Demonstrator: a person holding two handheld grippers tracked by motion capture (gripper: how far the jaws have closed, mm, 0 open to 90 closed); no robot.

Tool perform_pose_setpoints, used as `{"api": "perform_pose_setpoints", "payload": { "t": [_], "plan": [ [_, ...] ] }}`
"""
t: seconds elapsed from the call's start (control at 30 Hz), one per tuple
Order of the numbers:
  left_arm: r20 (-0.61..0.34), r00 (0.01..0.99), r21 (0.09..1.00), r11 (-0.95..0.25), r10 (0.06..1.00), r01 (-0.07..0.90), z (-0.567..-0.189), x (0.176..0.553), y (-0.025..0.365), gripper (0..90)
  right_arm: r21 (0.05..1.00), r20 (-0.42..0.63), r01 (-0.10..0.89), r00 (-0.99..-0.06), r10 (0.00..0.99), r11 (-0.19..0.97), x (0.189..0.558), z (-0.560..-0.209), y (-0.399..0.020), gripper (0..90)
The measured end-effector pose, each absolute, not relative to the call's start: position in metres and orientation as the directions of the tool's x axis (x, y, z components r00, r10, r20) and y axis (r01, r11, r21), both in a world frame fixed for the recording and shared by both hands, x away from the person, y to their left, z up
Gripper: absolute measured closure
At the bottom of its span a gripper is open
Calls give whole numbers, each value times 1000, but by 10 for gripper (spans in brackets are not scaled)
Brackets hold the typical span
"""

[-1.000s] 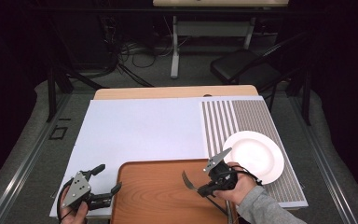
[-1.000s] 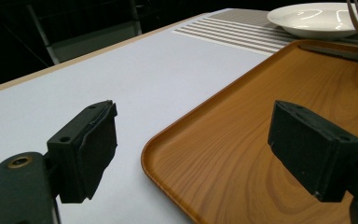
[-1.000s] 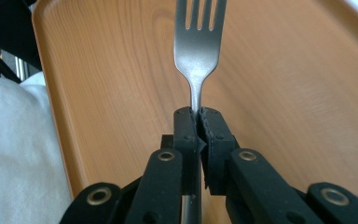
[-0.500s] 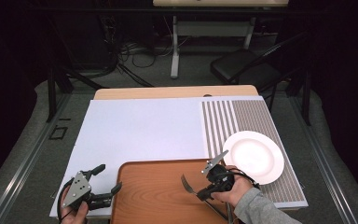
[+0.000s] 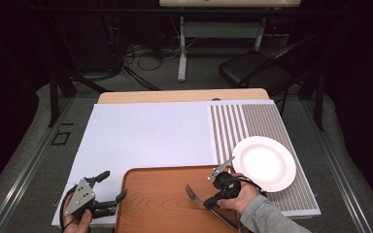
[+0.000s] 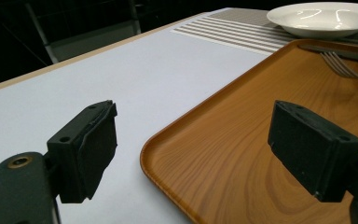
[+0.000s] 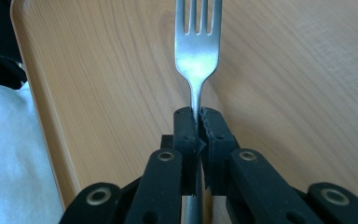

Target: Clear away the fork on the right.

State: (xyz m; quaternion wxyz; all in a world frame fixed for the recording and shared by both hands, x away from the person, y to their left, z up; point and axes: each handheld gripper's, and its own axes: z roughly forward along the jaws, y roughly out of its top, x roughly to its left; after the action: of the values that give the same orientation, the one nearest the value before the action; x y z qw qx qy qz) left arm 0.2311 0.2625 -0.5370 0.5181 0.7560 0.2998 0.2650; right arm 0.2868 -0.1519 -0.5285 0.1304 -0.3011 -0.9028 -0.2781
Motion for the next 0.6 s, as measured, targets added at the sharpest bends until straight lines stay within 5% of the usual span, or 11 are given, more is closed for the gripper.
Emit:
{"api": "perform_pose_setpoints", "payload": {
  "t": [0.6],
  "plan": [
    [96, 680, 941, -289, 727, 176, -537, 231, 263, 157, 466, 357, 568, -822, 444, 678, 284, -531, -151, 856]
  ]
}}
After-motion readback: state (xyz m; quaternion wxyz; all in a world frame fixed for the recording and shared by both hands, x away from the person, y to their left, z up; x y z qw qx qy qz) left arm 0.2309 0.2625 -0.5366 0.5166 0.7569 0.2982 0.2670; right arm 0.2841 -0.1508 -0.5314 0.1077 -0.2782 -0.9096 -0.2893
